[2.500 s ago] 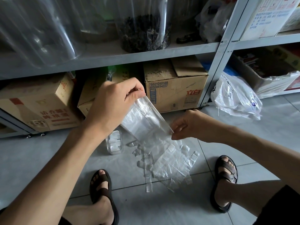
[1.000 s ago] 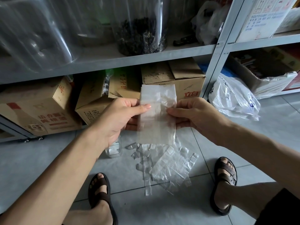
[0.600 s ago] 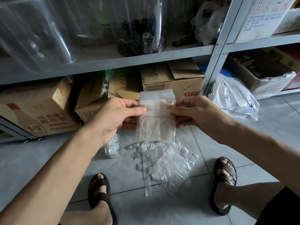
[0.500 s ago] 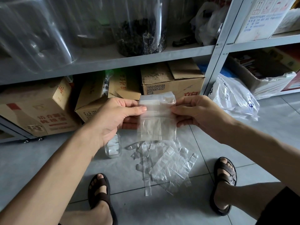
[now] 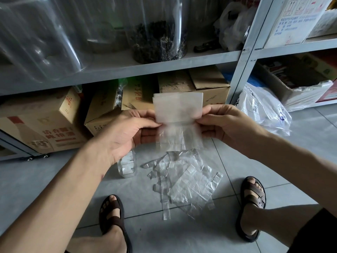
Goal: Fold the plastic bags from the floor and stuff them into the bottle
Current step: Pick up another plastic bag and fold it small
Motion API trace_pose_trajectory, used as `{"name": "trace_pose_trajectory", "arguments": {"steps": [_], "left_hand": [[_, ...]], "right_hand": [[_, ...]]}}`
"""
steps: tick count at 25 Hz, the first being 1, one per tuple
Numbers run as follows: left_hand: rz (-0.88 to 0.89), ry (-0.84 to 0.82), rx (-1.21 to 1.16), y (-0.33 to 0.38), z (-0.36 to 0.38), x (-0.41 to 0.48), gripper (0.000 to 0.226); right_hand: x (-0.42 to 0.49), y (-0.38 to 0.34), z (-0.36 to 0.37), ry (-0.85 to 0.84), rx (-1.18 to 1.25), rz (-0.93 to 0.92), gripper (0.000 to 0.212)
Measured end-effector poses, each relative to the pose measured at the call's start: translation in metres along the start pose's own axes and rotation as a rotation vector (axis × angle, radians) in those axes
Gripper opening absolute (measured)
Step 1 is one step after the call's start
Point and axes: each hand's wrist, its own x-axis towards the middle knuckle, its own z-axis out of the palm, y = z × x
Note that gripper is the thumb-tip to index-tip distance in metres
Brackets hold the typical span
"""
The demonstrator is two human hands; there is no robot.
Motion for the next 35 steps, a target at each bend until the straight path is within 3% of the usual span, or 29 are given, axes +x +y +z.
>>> {"name": "trace_pose_trajectory", "arguments": {"steps": [3, 7, 17, 21, 24, 28, 30, 33, 35], "left_hand": [[-0.015, -0.033, -0.036, 0.000, 0.002, -0.002, 0.015], [-0.010, -0.029, 0.013, 0.001, 0.004, -0.003, 0.046], [-0.118, -0.090, -0.016, 0.002, 0.004, -0.003, 0.022], [-0.136, -0.034, 0.089, -0.003, 0.010, -0.003, 0.030], [-0.118, 0.001, 0.129, -0.004, 0.013, -0.004, 0.011], [-0.034, 0.052, 0.155, -0.008, 0.012, -0.002, 0.009], [0.015, 0.052, 0.153, -0.011, 0.016, -0.002, 0.010], [0.079, 0.050, 0.184, -0.014, 0.023, -0.004, 0.009], [0.100, 0.054, 0.205, -0.015, 0.024, -0.005, 0.009]], "right_hand": [[0.000, 0.000, -0.001, -0.006, -0.015, 0.000, 0.037], [0.000, 0.001, -0.001, 0.002, -0.023, 0.011, 0.036], [0.000, 0.005, -0.003, 0.015, -0.147, -0.059, 0.024], [0.001, 0.006, -0.002, -0.001, -0.203, -0.113, 0.025], [-0.001, 0.007, 0.000, -0.008, -0.268, -0.140, 0.028], [0.001, 0.007, 0.000, 0.043, -0.245, -0.131, 0.028], [0.002, 0.009, 0.001, 0.047, -0.228, -0.134, 0.017], [0.001, 0.015, 0.005, 0.059, -0.376, -0.148, 0.030], [0.002, 0.019, 0.009, 0.084, -0.493, -0.194, 0.019]]}}
